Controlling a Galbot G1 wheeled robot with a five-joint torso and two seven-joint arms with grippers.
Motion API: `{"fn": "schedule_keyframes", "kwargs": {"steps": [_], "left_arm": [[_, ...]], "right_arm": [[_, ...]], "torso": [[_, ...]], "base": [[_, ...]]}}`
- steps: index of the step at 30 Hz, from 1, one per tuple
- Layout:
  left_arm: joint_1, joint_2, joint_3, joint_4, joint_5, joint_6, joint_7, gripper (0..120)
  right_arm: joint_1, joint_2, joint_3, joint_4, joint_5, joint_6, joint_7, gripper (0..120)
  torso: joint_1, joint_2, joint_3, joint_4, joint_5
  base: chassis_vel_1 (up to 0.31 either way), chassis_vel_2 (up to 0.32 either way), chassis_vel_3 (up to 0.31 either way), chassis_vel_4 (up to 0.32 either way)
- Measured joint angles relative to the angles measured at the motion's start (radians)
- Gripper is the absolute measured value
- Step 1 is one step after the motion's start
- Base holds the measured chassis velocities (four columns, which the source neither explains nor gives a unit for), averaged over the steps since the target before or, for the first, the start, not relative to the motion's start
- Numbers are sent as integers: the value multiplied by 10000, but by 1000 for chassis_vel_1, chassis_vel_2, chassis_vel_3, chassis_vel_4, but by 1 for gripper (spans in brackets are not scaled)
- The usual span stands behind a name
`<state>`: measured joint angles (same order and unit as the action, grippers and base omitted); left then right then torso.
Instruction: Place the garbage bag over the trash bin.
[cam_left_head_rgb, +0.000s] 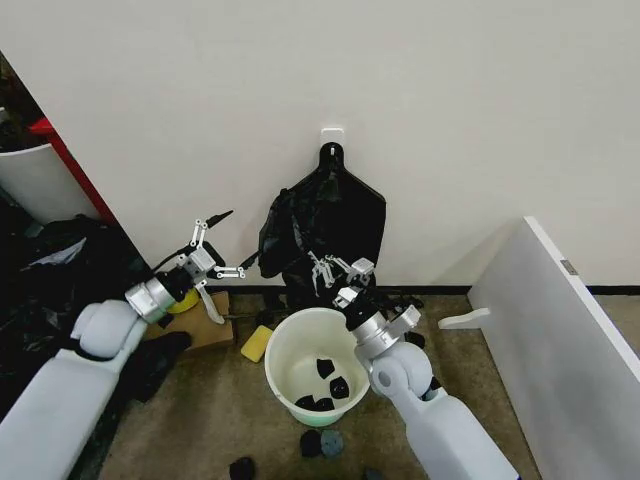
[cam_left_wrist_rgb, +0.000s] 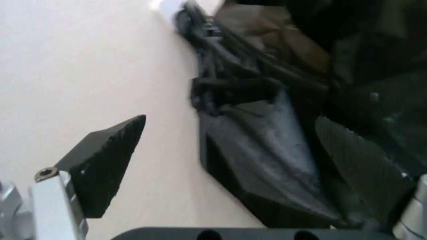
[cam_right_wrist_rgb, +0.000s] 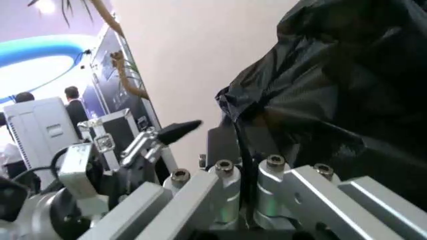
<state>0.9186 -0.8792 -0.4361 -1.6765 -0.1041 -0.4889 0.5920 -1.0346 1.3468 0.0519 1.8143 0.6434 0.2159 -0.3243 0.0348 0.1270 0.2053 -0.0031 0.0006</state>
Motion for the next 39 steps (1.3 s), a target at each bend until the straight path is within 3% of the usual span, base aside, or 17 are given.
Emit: {"fn": "schedule_keyframes", "kwargs": {"steps": [4, 7, 16, 23, 29, 31, 37, 39], "left_arm": [[-620, 14, 251, 264, 907, -242, 771, 100], [-870, 9, 406, 397, 1314, -294, 798, 100], [-1266, -77, 844, 686, 2539, -173, -311, 95], [-1293, -78, 1082, 754, 2649, -4, -623, 73], [-1253, -138, 1396, 770, 2369, 308, -1201, 45], [-1246, -149, 1440, 771, 2309, 367, -1300, 43], [-1126, -182, 1785, 728, 922, 1072, -2019, 16], [-1074, -179, 1872, 696, 505, 1261, -2173, 14]], "right_arm": [[-17, 125, -43, 30, -130, 3, -4, 0], [-39, 174, -58, 42, -177, 5, -25, 0], [-168, 255, -88, 267, -252, 11, -126, 0], [-236, 220, -101, 431, -259, -2, -226, 0], [-328, 220, -131, 519, -288, -4, -389, 0], [-342, 221, -133, 521, -295, -4, -425, 0], [-432, 196, -112, 529, -331, 56, -396, 0], [-447, 172, -103, 531, -338, 73, -331, 0]], "torso": [[0, 0, 0, -2, 1], [0, 0, 0, -2, 1], [0, 0, 0, -2, 1], [0, 0, -1, -1, 2], [0, 0, -1, -2, 1], [0, 1, -1, -2, 1], [0, 3, -1, -2, 2], [0, 3, -1, -1, 2]], "base": [[0, 0, 0, 0], [0, 0, 0, 0], [0, 0, 0, 0], [0, 0, 0, 0], [0, 0, 0, 0], [0, 0, 0, 0], [0, 0, 0, 0], [0, 0, 0, 0]]}}
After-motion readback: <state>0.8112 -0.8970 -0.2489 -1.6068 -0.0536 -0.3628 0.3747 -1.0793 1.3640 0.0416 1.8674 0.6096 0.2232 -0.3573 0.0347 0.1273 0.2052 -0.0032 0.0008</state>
